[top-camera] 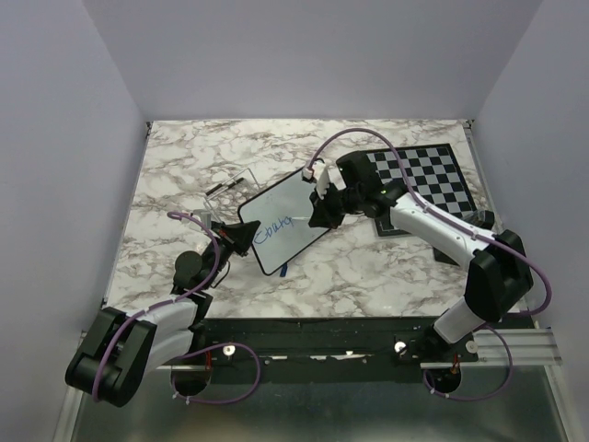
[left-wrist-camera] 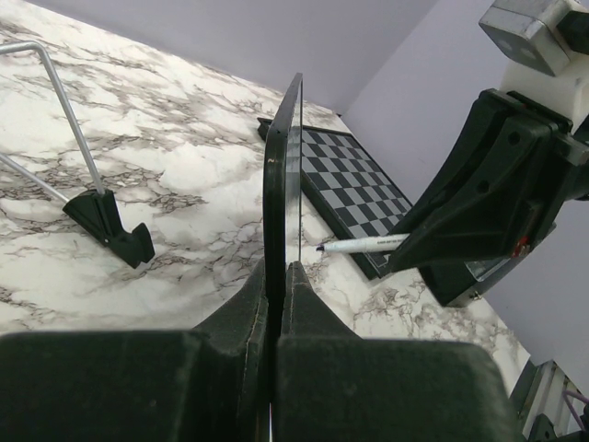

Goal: Write a sentence on the whiteboard

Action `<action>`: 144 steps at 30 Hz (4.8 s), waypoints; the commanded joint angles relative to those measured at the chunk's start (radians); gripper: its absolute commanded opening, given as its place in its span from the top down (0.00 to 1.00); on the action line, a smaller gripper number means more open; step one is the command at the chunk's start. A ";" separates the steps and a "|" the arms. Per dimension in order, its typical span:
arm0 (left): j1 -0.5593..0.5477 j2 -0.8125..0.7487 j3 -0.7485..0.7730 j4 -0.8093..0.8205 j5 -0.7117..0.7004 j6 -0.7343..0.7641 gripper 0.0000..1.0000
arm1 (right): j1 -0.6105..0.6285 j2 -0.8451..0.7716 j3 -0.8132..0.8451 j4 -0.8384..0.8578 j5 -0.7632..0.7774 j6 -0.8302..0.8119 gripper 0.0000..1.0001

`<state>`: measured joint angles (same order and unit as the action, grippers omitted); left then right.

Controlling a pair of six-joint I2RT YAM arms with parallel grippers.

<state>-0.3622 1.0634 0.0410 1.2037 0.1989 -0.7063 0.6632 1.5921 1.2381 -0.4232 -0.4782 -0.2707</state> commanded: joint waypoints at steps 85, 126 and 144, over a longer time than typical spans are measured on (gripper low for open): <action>-0.007 0.015 -0.033 0.051 0.054 0.021 1.00 | -0.053 0.046 0.000 0.077 0.056 0.062 0.99; -0.009 0.038 -0.030 0.066 0.060 0.013 1.00 | -0.050 0.031 0.015 0.113 -0.010 0.085 0.99; -0.009 0.007 -0.033 0.031 0.043 0.022 1.00 | -0.040 0.049 -0.011 0.057 -0.040 0.038 1.00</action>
<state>-0.3622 1.0889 0.0410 1.2312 0.2096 -0.7105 0.6163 1.6253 1.2350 -0.3458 -0.4961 -0.2104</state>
